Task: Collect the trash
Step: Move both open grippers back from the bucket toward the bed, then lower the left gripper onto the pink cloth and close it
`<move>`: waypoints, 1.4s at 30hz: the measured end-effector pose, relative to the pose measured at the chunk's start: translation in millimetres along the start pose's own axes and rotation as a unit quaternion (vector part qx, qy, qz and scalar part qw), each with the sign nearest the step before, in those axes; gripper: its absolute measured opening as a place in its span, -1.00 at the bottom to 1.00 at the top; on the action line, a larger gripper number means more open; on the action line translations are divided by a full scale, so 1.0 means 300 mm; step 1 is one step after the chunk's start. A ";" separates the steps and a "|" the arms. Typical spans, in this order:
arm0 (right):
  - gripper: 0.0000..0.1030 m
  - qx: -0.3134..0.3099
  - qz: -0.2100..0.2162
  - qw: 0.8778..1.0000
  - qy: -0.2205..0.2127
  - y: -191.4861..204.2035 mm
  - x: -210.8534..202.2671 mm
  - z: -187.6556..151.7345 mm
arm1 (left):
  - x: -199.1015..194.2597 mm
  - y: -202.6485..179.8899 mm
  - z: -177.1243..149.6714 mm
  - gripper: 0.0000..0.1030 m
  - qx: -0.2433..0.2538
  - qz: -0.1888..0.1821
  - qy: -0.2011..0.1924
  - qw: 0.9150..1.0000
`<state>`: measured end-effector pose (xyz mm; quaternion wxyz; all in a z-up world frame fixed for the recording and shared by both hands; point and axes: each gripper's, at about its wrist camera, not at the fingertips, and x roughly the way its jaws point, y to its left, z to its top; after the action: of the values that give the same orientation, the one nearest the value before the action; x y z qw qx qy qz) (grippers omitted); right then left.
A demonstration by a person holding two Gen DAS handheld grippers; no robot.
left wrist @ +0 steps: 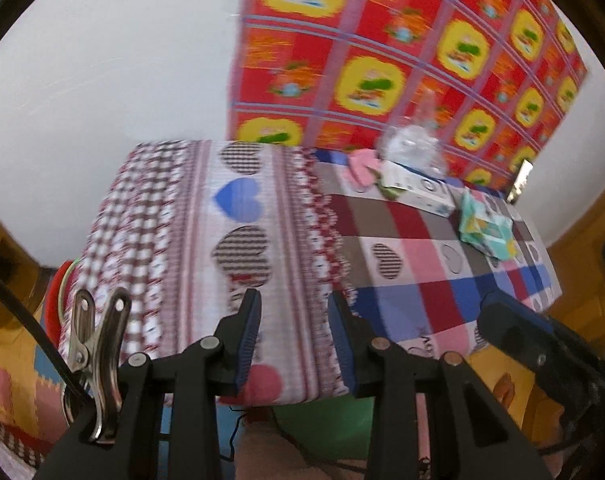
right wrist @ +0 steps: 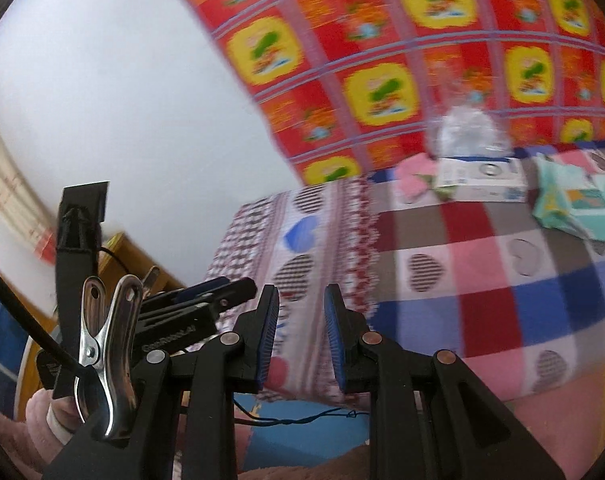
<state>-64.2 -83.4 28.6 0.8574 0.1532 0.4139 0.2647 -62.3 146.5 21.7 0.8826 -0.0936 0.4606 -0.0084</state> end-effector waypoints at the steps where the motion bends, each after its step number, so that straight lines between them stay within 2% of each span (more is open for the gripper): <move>1: -0.52 0.005 -0.008 1.000 -0.002 -0.024 -0.006 0.007 | 0.010 -0.018 0.007 -0.30 0.005 -0.003 0.000 1.000; 10: -0.52 0.045 -0.066 0.997 -0.019 -0.224 -0.039 0.062 | 0.141 -0.205 0.095 -0.30 0.042 -0.043 0.012 0.998; 16: -0.52 0.066 -0.090 0.994 -0.014 -0.336 -0.015 0.117 | 0.238 -0.287 0.173 -0.30 0.059 -0.048 0.014 0.997; 24: -0.52 0.073 -0.103 0.992 -0.002 -0.459 0.075 0.218 | 0.386 -0.323 0.304 -0.30 0.056 -0.046 0.020 0.997; 33: -0.52 0.091 -0.112 0.990 0.003 -0.541 0.145 0.291 | 0.539 -0.351 0.423 -0.30 0.063 -0.042 0.020 0.997; 42: -0.51 0.087 -0.119 0.989 0.019 -0.593 0.207 0.357 | 0.618 -0.347 0.515 -0.30 0.062 -0.029 0.014 0.998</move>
<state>110.8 -196.6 -31.0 0.8583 0.1714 0.4667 0.1268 177.7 49.9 -24.5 0.8797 -0.0525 0.4682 -0.0638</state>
